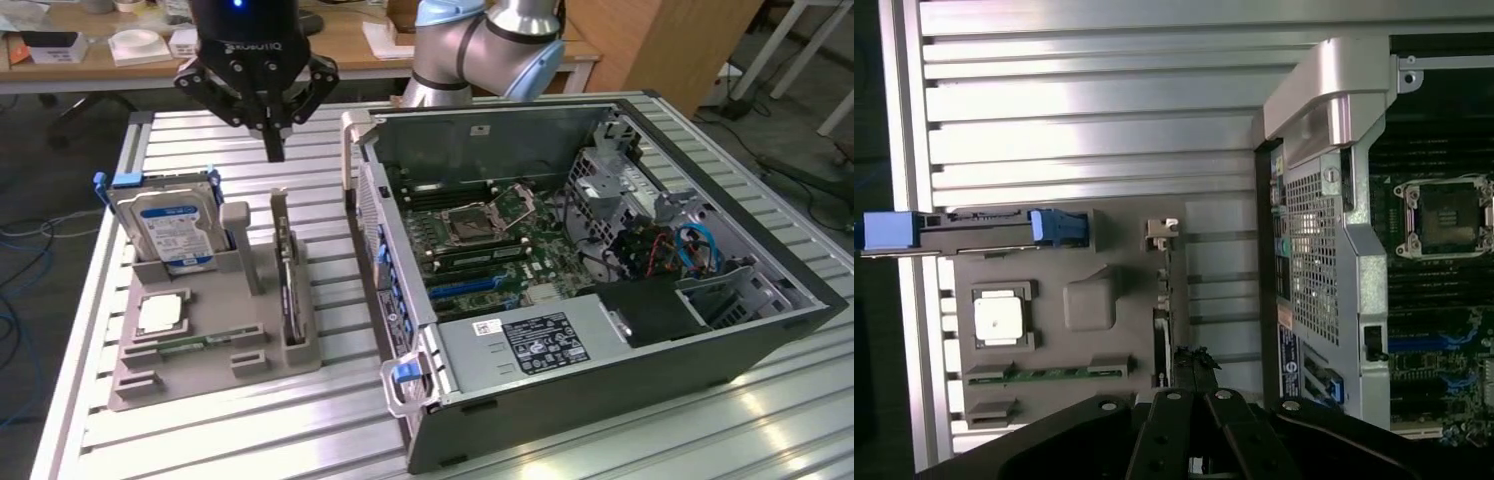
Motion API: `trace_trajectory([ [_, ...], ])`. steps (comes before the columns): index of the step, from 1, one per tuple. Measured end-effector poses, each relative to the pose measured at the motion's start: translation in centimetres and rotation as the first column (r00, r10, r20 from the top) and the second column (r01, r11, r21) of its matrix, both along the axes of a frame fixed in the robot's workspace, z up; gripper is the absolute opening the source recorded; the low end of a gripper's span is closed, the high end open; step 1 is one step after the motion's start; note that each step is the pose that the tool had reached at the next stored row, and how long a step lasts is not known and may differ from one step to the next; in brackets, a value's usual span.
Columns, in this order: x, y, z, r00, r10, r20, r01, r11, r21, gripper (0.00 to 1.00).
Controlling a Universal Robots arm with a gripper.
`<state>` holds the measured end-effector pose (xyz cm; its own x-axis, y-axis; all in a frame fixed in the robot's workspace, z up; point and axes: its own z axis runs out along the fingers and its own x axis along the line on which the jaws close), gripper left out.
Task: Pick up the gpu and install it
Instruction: 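Reach for the gpu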
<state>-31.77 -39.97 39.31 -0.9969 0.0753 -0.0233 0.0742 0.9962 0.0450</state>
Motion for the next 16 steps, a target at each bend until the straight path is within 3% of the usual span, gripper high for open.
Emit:
trace_trajectory([
  [16, -2.5, -0.08, 0.00, 1.0000, 0.000, 0.0001, 0.000, 1.0000, 0.0001, 0.10],
])
